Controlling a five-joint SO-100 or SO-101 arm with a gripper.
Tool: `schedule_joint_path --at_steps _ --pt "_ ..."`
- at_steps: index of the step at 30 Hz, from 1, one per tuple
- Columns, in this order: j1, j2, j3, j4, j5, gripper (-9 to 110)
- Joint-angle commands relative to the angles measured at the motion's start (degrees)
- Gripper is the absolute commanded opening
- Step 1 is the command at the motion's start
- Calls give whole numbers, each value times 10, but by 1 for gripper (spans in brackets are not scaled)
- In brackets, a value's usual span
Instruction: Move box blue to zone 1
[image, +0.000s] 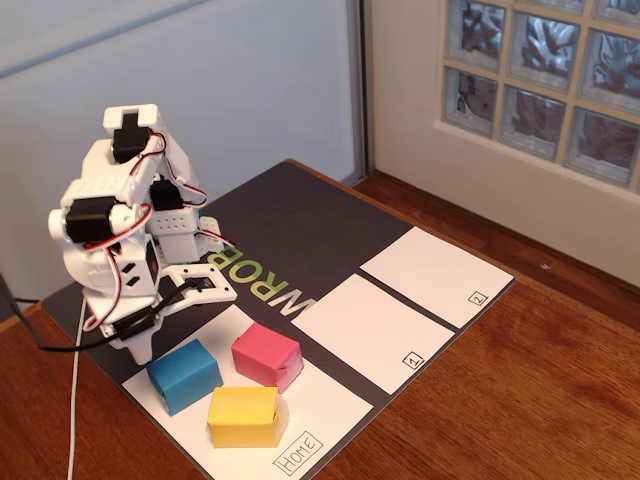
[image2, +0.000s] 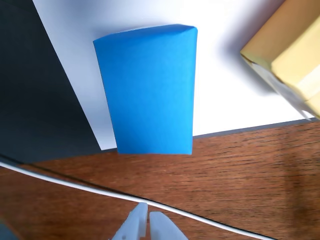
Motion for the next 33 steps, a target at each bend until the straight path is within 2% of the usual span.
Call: schedule_joint_path --at_steps 1,5,8,13,18,33 --pt "-10 11 -18 -4 22 5" --pt "-17 12 -13 0 38 42" --pt "-26 12 -12 0 56 53" --pt "-40 25 13 0 82 55" --pt "-56 98 130 -36 95 55" --pt "-69 178 268 -45 27 55"
